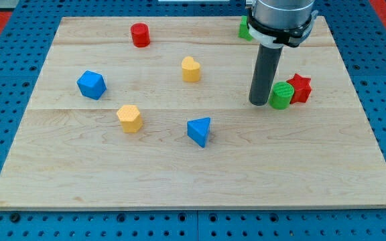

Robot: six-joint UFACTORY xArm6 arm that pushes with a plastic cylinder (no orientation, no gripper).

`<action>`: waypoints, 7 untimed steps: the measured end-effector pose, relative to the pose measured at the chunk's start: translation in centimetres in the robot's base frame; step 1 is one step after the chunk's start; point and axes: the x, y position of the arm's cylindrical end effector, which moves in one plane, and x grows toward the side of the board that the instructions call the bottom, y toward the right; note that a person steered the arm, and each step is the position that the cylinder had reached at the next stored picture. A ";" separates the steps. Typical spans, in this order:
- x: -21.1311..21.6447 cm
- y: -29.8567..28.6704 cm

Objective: Push the green star closer to the green circle

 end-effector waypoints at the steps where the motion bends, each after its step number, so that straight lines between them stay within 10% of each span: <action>1: -3.4 -0.1; 7: -22.2 4.7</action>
